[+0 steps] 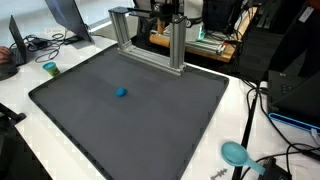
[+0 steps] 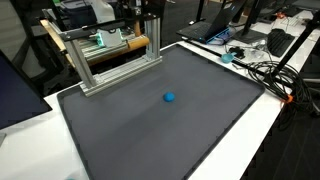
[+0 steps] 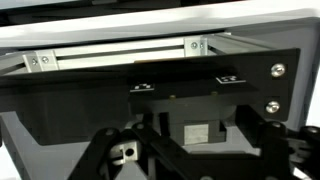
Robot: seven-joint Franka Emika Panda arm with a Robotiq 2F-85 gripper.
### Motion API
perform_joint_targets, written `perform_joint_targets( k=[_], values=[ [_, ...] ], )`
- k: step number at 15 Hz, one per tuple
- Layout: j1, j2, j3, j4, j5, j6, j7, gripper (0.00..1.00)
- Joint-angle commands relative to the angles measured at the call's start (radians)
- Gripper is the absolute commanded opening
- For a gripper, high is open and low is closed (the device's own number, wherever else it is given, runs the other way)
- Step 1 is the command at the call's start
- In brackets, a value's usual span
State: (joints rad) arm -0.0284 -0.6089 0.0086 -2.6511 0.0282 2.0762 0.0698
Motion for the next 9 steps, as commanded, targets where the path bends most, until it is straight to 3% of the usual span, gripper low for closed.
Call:
perform_joint_targets(
  k=[1, 4, 6, 9],
  values=[
    [-0.005, 0.003, 0.004, -0.018, -0.02, 0.03, 0.001, 0.84],
    [-0.007, 0.002, 0.004, -0.022, -0.023, 0.032, -0.001, 0.79],
    [-0.009, 0.003, 0.003, -0.021, -0.029, 0.032, -0.002, 0.56],
    [-0.01, 0.005, 0.007, -0.02, -0.046, 0.028, -0.001, 0.34]
  ],
)
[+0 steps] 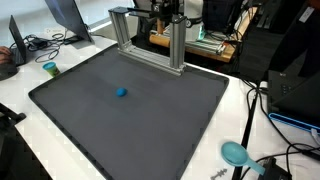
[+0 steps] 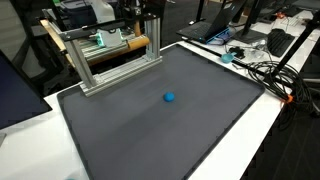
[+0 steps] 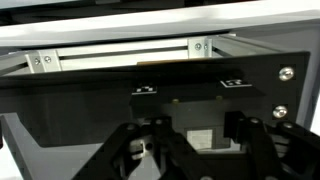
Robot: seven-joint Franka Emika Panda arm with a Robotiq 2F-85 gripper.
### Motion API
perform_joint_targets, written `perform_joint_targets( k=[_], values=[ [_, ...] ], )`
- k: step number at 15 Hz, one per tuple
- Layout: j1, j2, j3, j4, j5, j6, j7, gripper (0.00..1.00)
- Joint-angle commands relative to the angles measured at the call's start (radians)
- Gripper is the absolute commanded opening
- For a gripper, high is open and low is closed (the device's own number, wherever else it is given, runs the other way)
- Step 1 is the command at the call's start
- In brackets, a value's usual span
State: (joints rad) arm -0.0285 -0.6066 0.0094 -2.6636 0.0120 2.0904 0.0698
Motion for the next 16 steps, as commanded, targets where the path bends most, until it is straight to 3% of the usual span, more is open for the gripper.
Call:
perform_joint_targets(
  k=[1, 12, 16],
  values=[
    [-0.009, 0.003, 0.009, -0.006, -0.033, 0.014, -0.001, 0.29],
    [0.012, 0.012, 0.027, 0.062, -0.014, -0.046, 0.02, 0.29],
    [0.02, 0.025, 0.014, 0.056, -0.021, -0.095, -0.026, 0.29]
  ],
)
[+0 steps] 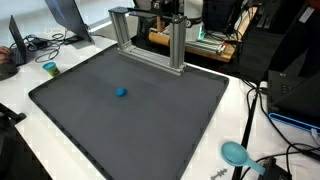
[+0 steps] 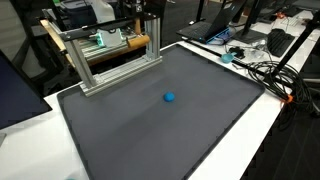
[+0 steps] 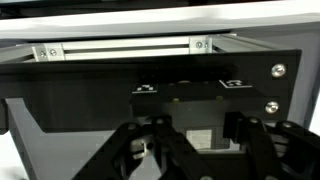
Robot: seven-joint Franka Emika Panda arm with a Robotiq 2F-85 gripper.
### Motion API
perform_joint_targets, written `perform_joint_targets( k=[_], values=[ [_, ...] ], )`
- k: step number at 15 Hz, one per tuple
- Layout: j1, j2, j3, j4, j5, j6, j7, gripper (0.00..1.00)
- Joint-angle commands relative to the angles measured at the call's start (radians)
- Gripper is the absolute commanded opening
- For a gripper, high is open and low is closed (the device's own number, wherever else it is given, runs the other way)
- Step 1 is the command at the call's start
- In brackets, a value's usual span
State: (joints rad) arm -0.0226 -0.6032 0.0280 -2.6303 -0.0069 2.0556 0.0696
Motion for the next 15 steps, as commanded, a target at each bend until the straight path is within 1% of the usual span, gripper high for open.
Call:
perform_joint_targets(
  k=[1, 2, 3, 4, 5, 6, 7, 8, 9, 10, 11, 15],
  values=[
    [0.018, 0.025, -0.013, 0.02, 0.003, -0.072, -0.043, 0.29],
    [0.018, 0.027, -0.017, 0.016, 0.002, -0.069, -0.056, 0.29],
    [0.019, 0.029, -0.02, 0.018, 0.005, -0.071, -0.065, 0.37],
    [0.02, 0.03, -0.022, 0.018, 0.006, -0.071, -0.074, 0.79],
    [0.023, 0.03, -0.03, 0.019, 0.011, -0.079, -0.092, 0.8],
    [0.023, 0.032, -0.034, 0.02, 0.01, -0.092, -0.107, 0.86],
    [0.026, 0.032, -0.039, 0.021, 0.014, -0.095, -0.122, 0.89],
    [0.027, 0.034, -0.04, 0.02, 0.012, -0.099, -0.129, 0.77],
    [0.03, 0.035, -0.042, 0.02, 0.012, -0.103, -0.135, 0.56],
    [0.033, 0.035, -0.047, 0.02, 0.016, -0.106, -0.146, 0.59],
    [0.033, 0.036, -0.049, 0.023, 0.015, -0.111, -0.153, 0.58],
    [0.035, 0.031, -0.073, 0.042, 0.03, -0.139, -0.187, 0.31]
  ],
)
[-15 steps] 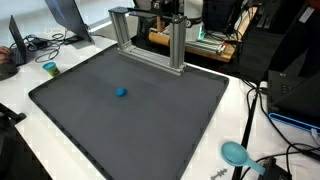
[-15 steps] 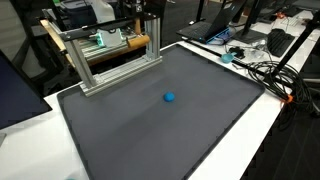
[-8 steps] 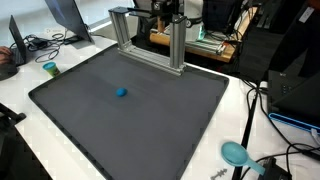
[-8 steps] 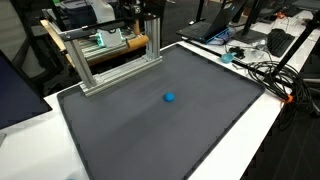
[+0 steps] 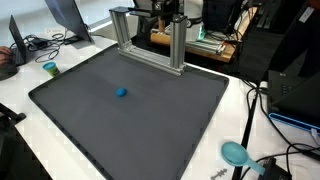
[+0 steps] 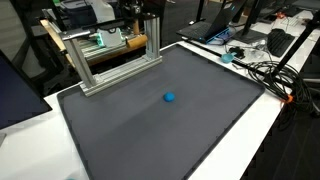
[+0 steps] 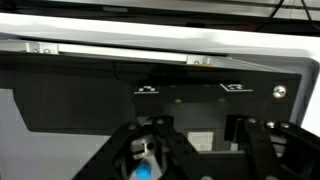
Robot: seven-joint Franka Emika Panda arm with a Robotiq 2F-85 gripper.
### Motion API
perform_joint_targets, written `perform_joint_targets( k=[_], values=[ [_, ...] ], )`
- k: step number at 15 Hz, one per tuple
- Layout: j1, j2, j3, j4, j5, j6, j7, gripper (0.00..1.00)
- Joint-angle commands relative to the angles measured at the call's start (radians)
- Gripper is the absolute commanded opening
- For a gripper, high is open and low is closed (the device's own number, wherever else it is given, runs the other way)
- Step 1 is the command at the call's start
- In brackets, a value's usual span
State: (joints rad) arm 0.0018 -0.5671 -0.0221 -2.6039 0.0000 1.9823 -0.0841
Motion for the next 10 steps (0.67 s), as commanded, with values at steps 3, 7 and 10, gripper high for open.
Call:
perform_joint_targets(
  k=[3, 7, 10],
  values=[
    [0.019, -0.014, -0.016, 0.043, 0.052, -0.077, 0.003, 0.22],
    [0.031, 0.005, 0.016, 0.097, 0.1, -0.017, 0.106, 0.22],
    [0.031, 0.048, 0.058, 0.131, 0.118, 0.076, 0.234, 0.22]
  ],
)
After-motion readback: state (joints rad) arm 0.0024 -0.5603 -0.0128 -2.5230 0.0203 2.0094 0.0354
